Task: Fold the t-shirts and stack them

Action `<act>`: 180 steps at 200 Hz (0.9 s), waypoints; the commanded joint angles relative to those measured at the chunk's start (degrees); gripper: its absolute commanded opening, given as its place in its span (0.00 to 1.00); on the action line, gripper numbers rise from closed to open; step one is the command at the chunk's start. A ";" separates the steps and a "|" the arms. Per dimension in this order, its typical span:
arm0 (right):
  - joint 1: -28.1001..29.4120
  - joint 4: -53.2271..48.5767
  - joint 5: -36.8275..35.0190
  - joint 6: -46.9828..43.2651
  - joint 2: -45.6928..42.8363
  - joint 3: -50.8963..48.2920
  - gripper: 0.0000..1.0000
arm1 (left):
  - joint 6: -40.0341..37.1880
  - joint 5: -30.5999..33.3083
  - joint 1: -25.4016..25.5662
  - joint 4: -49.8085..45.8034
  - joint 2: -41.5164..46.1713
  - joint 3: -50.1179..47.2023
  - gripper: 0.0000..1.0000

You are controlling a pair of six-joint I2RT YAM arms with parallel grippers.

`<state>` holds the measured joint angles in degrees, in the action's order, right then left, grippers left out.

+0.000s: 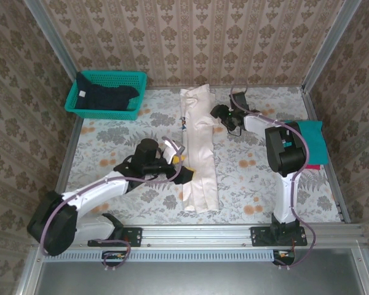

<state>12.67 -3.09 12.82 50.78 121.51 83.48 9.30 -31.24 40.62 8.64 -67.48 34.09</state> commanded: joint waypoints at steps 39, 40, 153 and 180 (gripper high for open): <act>-0.37 4.05 4.76 7.70 7.86 3.74 0.54 | -2.20 3.71 -1.43 -3.28 6.43 -3.97 0.97; -0.36 4.14 4.76 7.73 7.90 3.77 0.54 | -2.15 3.72 -1.51 -3.28 6.46 -4.00 0.97; 3.64 -4.27 -7.18 -15.81 0.39 8.69 0.00 | -0.95 5.32 -2.57 -0.47 7.72 -7.10 0.98; 7.56 -11.05 -11.96 -28.27 2.31 14.81 0.00 | -0.59 4.53 -2.98 -0.53 7.95 -7.03 0.98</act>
<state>16.36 -6.94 7.49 37.23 125.45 92.51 8.34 -26.48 38.44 6.72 -60.84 27.64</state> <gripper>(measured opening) 0.042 0.981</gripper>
